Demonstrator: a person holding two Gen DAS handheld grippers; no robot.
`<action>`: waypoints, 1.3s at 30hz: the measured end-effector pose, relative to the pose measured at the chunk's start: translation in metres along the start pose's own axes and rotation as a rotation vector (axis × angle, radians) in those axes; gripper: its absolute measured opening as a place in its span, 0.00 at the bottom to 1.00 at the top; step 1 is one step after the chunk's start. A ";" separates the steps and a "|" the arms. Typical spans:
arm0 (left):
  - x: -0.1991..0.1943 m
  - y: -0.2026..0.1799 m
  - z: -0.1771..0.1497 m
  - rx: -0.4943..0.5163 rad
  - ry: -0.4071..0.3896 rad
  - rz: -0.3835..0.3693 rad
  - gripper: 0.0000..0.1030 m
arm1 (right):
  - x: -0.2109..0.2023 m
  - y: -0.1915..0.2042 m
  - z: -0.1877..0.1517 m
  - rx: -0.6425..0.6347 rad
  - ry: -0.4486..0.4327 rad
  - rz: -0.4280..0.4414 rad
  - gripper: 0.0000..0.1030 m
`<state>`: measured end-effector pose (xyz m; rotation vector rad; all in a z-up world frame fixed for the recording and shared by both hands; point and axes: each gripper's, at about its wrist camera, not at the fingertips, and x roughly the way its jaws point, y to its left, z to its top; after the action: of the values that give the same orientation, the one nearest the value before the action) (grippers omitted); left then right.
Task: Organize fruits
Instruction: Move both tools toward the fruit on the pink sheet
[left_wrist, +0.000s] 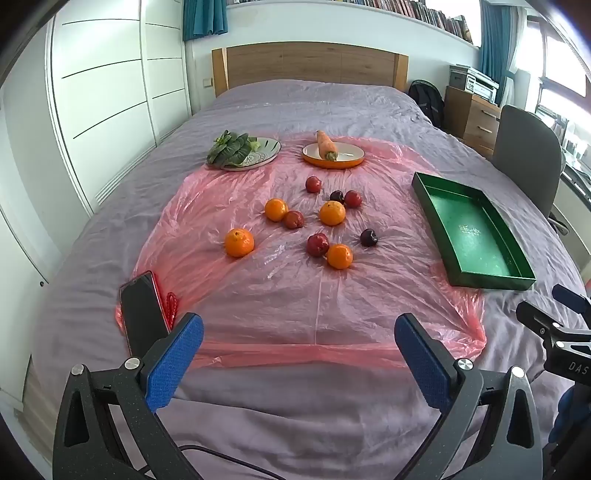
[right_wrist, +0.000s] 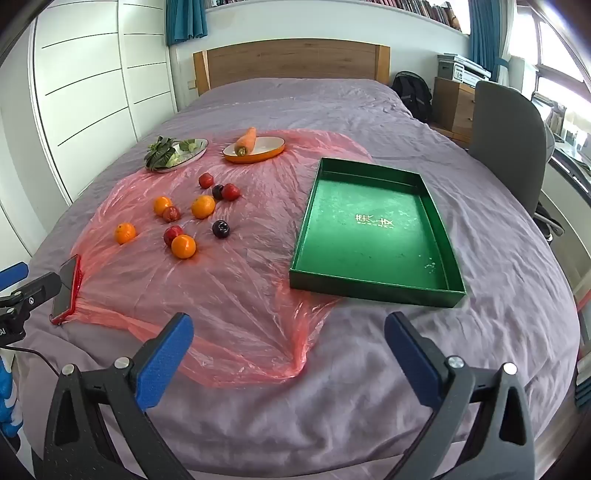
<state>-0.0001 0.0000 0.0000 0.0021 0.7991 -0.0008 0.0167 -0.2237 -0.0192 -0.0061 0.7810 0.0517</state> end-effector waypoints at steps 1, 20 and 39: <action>0.000 0.000 0.000 -0.002 0.004 -0.003 0.99 | 0.000 0.000 0.000 0.000 0.000 0.000 1.00; 0.005 0.003 -0.005 -0.003 0.001 0.043 0.99 | 0.001 -0.001 -0.002 0.005 0.015 0.004 1.00; 0.009 0.015 -0.005 -0.022 0.038 0.046 0.99 | 0.006 0.000 -0.003 0.000 0.020 0.005 1.00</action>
<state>0.0025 0.0151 -0.0104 -0.0003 0.8364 0.0515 0.0184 -0.2232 -0.0255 -0.0042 0.8012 0.0567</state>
